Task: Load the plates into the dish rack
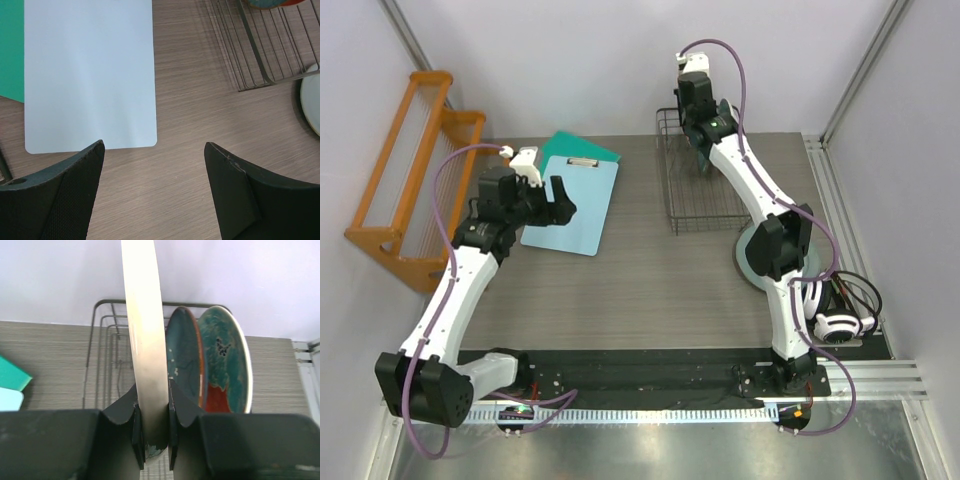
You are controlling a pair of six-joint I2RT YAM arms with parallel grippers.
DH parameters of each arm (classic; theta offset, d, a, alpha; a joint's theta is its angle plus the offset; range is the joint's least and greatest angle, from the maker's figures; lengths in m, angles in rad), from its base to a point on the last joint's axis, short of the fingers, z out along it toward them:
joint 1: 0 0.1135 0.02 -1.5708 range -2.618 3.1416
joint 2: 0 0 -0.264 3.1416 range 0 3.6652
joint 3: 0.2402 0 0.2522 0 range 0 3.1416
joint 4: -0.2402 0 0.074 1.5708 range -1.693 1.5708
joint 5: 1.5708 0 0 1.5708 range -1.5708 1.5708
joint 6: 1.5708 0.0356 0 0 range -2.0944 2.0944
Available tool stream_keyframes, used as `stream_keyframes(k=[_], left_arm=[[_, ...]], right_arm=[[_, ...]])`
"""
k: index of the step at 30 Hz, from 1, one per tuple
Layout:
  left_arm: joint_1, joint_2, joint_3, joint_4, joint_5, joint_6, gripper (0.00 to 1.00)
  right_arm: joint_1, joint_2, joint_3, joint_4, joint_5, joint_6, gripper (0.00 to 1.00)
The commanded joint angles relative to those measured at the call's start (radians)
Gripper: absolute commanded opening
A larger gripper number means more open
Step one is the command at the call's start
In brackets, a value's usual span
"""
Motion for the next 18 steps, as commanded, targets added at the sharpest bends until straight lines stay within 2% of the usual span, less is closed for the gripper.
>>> stream_keyframes(k=[1, 18], left_arm=[[-0.001, 0.017, 0.012, 0.061, 0.024, -0.011, 0.81], [-0.001, 0.046, 0.006, 0.079, 0.026, -0.023, 0.81]], right_arm=[[0.001, -0.071, 0.050, 0.164, 0.084, -0.052, 0.01], [-0.017, -0.008, 0.016, 0.078, 0.095, -0.047, 0.01]])
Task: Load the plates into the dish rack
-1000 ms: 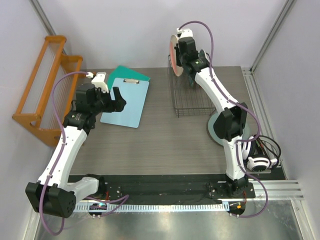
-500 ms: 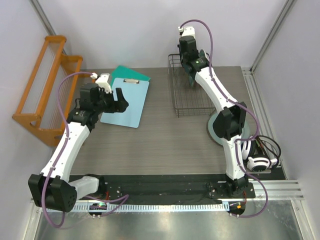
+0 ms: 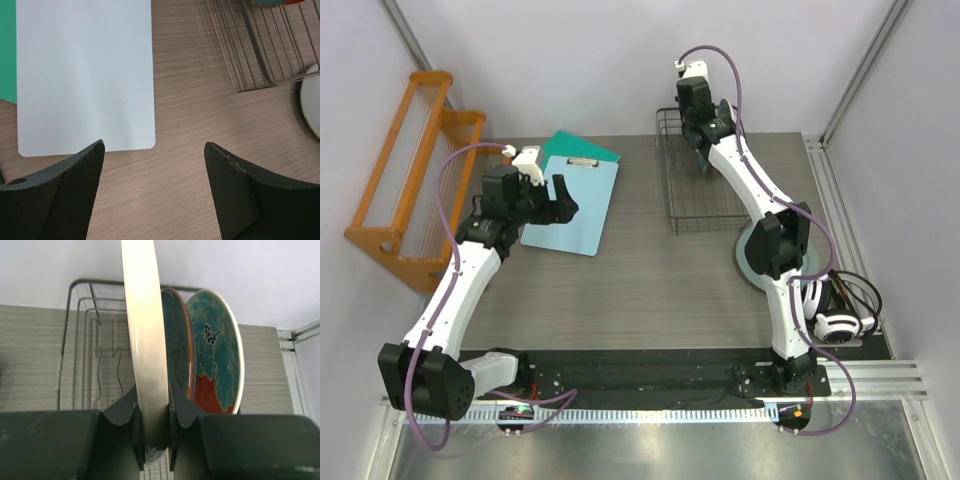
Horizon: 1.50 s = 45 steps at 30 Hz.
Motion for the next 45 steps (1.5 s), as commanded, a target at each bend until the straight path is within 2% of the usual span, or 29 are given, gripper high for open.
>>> stream_keyframes(k=[1, 16, 17, 18, 21, 27, 30, 33, 34, 36, 37, 38, 40, 42, 45], left_arm=[[-0.001, 0.001, 0.005, 0.054, 0.015, -0.011, 0.81], [-0.001, 0.007, -0.003, 0.057, 0.009, -0.010, 0.81], [-0.001, 0.006, -0.006, 0.057, 0.007, -0.008, 0.81], [-0.001, 0.004, -0.004, 0.057, 0.006, -0.010, 0.81], [-0.001, 0.000, -0.015, 0.067, -0.011, -0.021, 0.82], [-0.001, 0.004, -0.026, 0.070, -0.039, -0.059, 0.84], [-0.004, -0.005, -0.026, 0.073, -0.039, -0.062, 0.83], [-0.011, -0.025, -0.030, 0.073, -0.065, -0.054, 0.84], [-0.011, -0.030, -0.038, 0.073, -0.068, -0.054, 0.84], [-0.013, -0.040, -0.046, 0.071, -0.073, -0.054, 0.84], [-0.013, -0.043, -0.055, 0.070, -0.074, -0.059, 0.84], [-0.013, -0.048, -0.061, 0.067, -0.074, -0.062, 0.84], [-0.013, -0.051, -0.079, 0.059, -0.076, -0.079, 0.84], [-0.013, -0.059, -0.093, 0.056, -0.074, -0.096, 0.83], [-0.013, -0.063, -0.115, 0.050, -0.077, -0.129, 0.83]], right_arm=[[-0.010, -0.012, 0.027, 0.116, 0.040, -0.004, 0.01], [-0.015, 0.051, -0.035, 0.064, 0.038, 0.027, 0.01], [-0.015, 0.050, -0.035, 0.060, 0.031, 0.025, 0.06], [-0.016, 0.044, -0.035, 0.059, 0.022, 0.022, 0.19], [-0.015, 0.013, -0.041, 0.053, -0.018, 0.014, 0.41], [-0.004, -0.087, -0.112, 0.025, -0.046, 0.005, 0.63], [0.008, -0.202, -0.195, 0.002, -0.077, 0.004, 0.70], [0.007, -0.367, -0.342, -0.012, -0.121, -0.012, 0.73], [0.007, -0.410, -0.436, -0.015, -0.138, -0.027, 0.74], [0.005, -0.554, -0.550, -0.027, -0.196, -0.106, 0.74], [0.005, -0.611, -0.675, -0.032, -0.222, -0.142, 0.74], [0.004, -0.660, -0.739, -0.044, -0.271, -0.232, 0.74], [0.001, -0.800, -0.907, -0.102, -0.304, -0.304, 0.73], [-0.004, -0.922, -1.007, -0.184, -0.353, -0.424, 0.72], [-0.025, -1.019, -1.178, -0.275, -0.377, -0.559, 0.71]])
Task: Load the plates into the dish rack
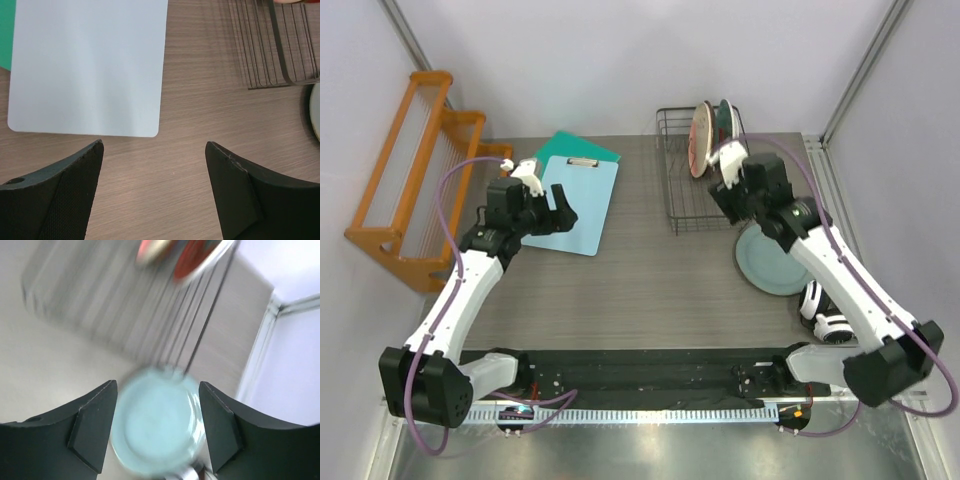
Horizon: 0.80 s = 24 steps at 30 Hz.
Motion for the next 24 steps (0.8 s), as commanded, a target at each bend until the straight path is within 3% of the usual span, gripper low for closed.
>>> stream_keyframes(k=[1, 7, 9, 11, 16, 20, 24], left_arm=[[-0.003, -0.029, -0.028, 0.018, -0.014, -0.057, 0.83], [-0.003, -0.035, -0.030, 0.012, 0.000, -0.075, 0.82], [-0.003, -0.034, -0.022, -0.005, 0.005, -0.069, 0.81], [-0.003, -0.034, -0.019, -0.020, 0.005, -0.063, 0.81], [-0.003, -0.032, -0.010, -0.025, -0.006, -0.040, 0.81], [-0.002, -0.017, -0.007, -0.025, -0.014, -0.031, 0.81], [0.005, -0.006, -0.002, -0.029, -0.012, -0.026, 0.81]], right_arm=[[-0.026, -0.121, -0.242, -0.192, -0.085, -0.276, 0.71], [-0.098, -0.132, -0.414, -0.197, -0.074, -0.392, 0.61], [-0.130, -0.120, -0.431, -0.177, -0.086, -0.412, 0.53], [-0.152, -0.095, -0.462, -0.167, -0.100, -0.461, 0.35], [-0.190, -0.044, -0.545, -0.056, -0.103, -0.531, 0.29], [-0.190, 0.031, -0.570, 0.006, -0.123, -0.556, 0.15], [-0.190, 0.123, -0.547, 0.030, -0.145, -0.554, 0.10]])
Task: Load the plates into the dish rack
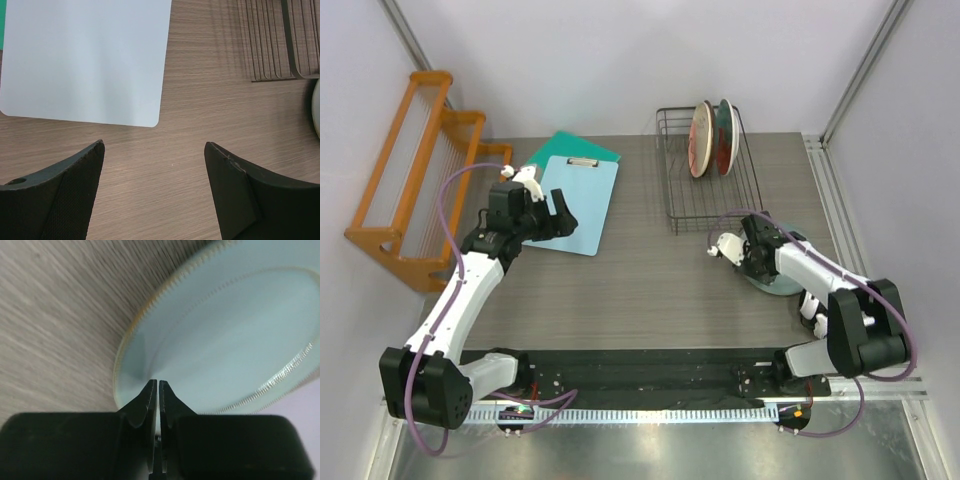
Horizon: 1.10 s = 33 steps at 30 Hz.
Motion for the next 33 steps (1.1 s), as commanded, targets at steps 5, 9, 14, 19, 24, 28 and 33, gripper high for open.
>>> stream_keyframes(k=[5, 9, 14, 19, 24, 28, 33], left_arm=[[0.008, 0.005, 0.025, -0.002, -0.013, 0.029, 0.81], [0.008, 0.005, 0.016, -0.001, -0.013, 0.026, 0.81], [0.011, -0.018, -0.001, -0.012, -0.019, 0.017, 0.81], [0.031, -0.037, -0.009, -0.053, -0.022, -0.014, 0.84], [0.069, -0.040, -0.006, -0.124, -0.033, -0.039, 0.87], [0.110, -0.054, -0.017, -0.208, -0.009, -0.069, 0.88], [0.158, -0.084, -0.052, -0.249, 0.010, -0.103, 0.88]], right_arm=[[0.006, 0.073, 0.039, -0.001, -0.093, -0.073, 0.09], [0.032, 0.108, 0.074, -0.084, -0.122, -0.110, 0.09], [0.118, 0.172, 0.135, -0.158, -0.209, -0.056, 0.10], [0.282, 0.240, 0.194, -0.168, -0.255, 0.007, 0.11], [0.420, 0.351, 0.291, -0.149, -0.306, 0.091, 0.12], [0.514, 0.443, 0.407, -0.118, -0.344, 0.157, 0.13], [0.610, 0.583, 0.636, -0.096, -0.373, 0.215, 0.13]])
